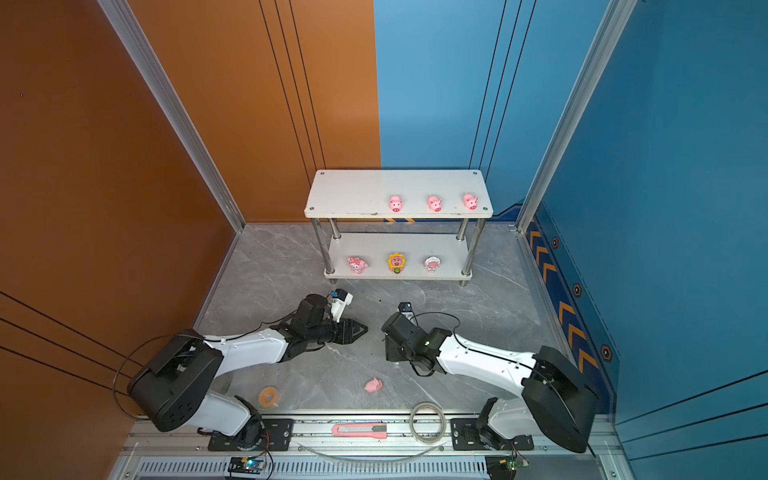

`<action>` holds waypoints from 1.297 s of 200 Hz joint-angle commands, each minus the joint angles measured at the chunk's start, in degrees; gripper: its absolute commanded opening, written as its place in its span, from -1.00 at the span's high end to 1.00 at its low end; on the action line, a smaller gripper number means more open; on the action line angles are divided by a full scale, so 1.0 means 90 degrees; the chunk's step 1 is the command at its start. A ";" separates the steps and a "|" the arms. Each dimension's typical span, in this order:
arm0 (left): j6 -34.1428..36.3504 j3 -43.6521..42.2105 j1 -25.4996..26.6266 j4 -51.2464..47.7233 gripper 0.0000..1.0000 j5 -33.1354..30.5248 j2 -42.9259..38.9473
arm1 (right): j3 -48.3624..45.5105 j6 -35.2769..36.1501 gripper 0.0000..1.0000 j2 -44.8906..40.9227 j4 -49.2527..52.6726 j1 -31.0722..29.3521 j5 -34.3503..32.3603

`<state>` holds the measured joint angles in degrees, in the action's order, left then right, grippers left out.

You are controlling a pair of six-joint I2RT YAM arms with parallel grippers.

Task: Place and organize the plastic toys onto the shelf
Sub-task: 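Withdraw the right gripper and lower it over a pink pig on the table, then close the right gripper on the pink pig, then lift the pink pig with the right gripper up over the top shelf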

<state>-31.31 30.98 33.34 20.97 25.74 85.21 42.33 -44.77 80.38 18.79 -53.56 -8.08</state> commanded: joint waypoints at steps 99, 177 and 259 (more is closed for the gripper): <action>0.0183 -0.0045 -0.0268 -0.0129 0.11 0.0220 -0.0162 | 0.1423 0.0746 0.20 0.1924 0.0004 -0.0043 -0.0831; 0.0170 -0.0060 -0.0346 -0.0035 0.11 0.0345 -0.0063 | 0.1599 0.0822 0.60 0.2103 0.0131 -0.0231 -0.1192; 0.0135 -0.0264 -0.0416 -0.0009 0.11 0.0318 -0.0438 | 0.4876 0.2732 0.70 0.0851 0.2243 -0.0242 -0.1984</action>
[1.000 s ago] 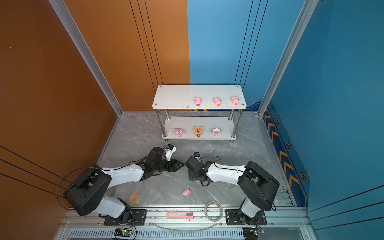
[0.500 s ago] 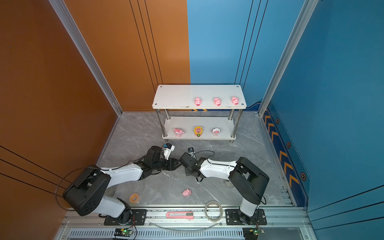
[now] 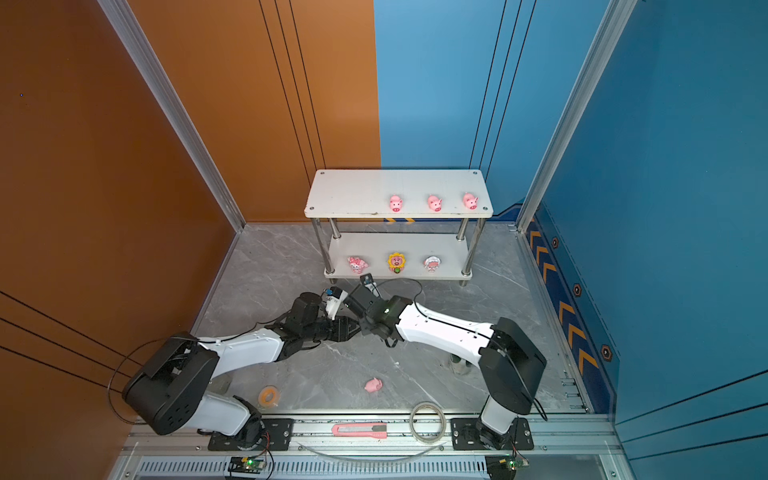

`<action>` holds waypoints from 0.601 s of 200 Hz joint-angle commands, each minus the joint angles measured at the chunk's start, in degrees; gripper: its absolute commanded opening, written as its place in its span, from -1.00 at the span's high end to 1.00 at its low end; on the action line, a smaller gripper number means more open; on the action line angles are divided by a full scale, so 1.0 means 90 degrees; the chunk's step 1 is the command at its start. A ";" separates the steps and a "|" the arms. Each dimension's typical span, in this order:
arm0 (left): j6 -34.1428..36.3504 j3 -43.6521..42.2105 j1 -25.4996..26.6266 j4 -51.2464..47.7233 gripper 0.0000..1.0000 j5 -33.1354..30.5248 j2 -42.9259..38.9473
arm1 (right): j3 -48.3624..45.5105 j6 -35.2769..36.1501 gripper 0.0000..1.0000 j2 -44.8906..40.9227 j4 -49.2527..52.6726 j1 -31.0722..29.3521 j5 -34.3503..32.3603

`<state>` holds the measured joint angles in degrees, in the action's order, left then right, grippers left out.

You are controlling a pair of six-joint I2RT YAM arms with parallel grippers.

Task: Place and organize the plastic toys onto the shelf
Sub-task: 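Lift the pink pig with the right gripper up over the top shelf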

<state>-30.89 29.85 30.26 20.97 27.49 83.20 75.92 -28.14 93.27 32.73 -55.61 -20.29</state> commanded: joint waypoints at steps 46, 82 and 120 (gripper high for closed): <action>0.0086 -0.0298 -0.0129 -0.0037 0.11 0.0105 -0.0478 | 0.3719 0.1829 0.69 -0.0145 0.0956 0.0436 -0.0587; 0.0171 -0.0321 -0.0224 -0.0232 0.11 0.0108 -0.0643 | 0.5730 0.2105 0.70 0.0911 0.1468 0.1018 -0.0160; 0.0182 -0.0388 -0.0296 -0.0277 0.11 0.0118 -0.0709 | 0.6897 0.2069 0.70 0.1802 0.1636 0.1461 0.0443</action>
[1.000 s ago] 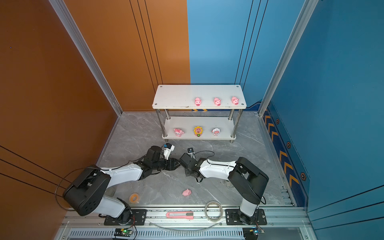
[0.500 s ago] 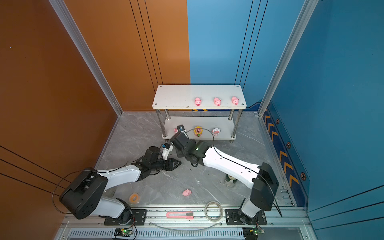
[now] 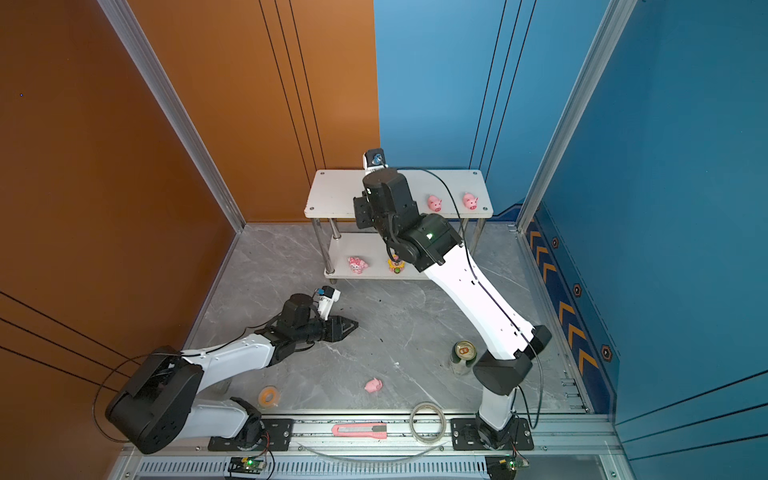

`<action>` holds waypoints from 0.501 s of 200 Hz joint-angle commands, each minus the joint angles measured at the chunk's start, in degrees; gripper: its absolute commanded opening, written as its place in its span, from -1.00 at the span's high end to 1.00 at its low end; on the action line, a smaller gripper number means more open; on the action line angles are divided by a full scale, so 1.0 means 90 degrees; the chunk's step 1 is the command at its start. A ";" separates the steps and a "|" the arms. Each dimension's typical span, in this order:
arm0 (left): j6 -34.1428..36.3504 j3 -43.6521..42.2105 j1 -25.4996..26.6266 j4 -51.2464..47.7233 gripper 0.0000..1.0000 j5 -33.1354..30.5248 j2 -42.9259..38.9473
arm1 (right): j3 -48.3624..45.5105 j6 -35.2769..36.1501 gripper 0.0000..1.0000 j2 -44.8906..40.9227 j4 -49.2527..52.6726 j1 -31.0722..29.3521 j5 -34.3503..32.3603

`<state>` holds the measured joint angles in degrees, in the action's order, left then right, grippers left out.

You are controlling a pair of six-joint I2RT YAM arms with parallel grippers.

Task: Place and organize the plastic toys onto the shelf
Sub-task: 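Lift the pink pig with the right gripper up over the top shelf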

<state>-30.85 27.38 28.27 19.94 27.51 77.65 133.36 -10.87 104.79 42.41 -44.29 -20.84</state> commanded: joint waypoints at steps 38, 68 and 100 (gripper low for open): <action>0.0197 -0.0112 -0.0105 -0.0251 0.11 0.0098 -0.0151 | 0.1117 0.0125 0.70 0.1080 0.0716 0.0390 0.0946; 0.0170 -0.0114 -0.0115 -0.0270 0.11 0.0074 -0.0168 | 0.1154 0.0137 0.69 0.1234 0.0655 0.0411 0.1051; 0.0152 -0.0151 -0.0116 -0.0272 0.11 0.0045 -0.0170 | 0.1159 0.0057 0.67 0.1343 0.0599 0.0616 0.1171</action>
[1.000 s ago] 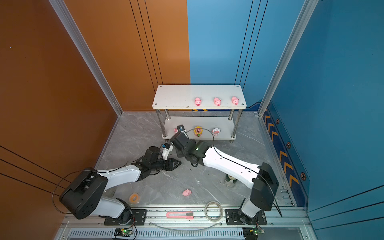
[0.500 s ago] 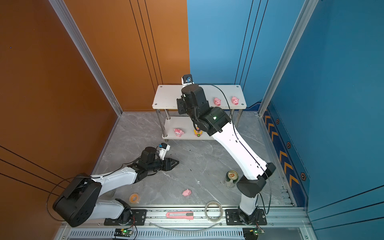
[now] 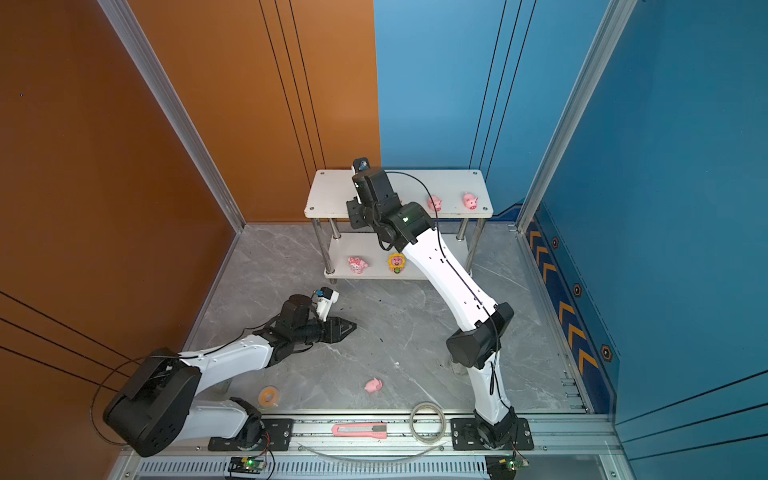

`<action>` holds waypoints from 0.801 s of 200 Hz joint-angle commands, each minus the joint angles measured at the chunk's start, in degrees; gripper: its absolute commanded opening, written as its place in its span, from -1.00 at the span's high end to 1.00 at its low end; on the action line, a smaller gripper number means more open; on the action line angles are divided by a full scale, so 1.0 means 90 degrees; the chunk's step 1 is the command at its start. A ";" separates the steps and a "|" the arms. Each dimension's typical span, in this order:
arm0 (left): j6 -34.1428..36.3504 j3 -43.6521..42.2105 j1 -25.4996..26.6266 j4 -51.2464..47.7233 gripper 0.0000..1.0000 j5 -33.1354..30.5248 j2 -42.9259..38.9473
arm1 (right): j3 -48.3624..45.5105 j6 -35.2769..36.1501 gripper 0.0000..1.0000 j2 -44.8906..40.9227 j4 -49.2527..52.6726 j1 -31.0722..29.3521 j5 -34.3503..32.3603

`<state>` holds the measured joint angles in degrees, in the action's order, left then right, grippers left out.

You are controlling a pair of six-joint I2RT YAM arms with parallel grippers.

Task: Place and organize the plastic toys onto the shelf
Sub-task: 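Lift the pink pig with the right gripper up over the top shelf, then lower the pig onto the top shelf and open the right gripper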

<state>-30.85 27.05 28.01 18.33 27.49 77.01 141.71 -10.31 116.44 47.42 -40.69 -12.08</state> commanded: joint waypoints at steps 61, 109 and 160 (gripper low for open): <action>0.0139 -0.0135 -0.0088 -0.0083 0.11 0.0043 -0.0115 | 0.0231 -0.0041 0.61 0.0223 -0.0024 0.0240 0.0092; 0.0150 -0.0216 -0.0105 -0.0078 0.10 0.0010 -0.0153 | 0.0231 -0.0095 0.52 0.0225 -0.0042 0.0243 0.0160; 0.0152 -0.0270 -0.0119 -0.0081 0.10 -0.0026 -0.0223 | 0.0236 -0.0122 0.34 0.0397 -0.0044 0.0224 0.0131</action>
<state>-30.85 25.65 27.59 18.13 27.44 76.27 142.34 -10.74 117.95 47.40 -38.57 -11.05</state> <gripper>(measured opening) 0.450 0.322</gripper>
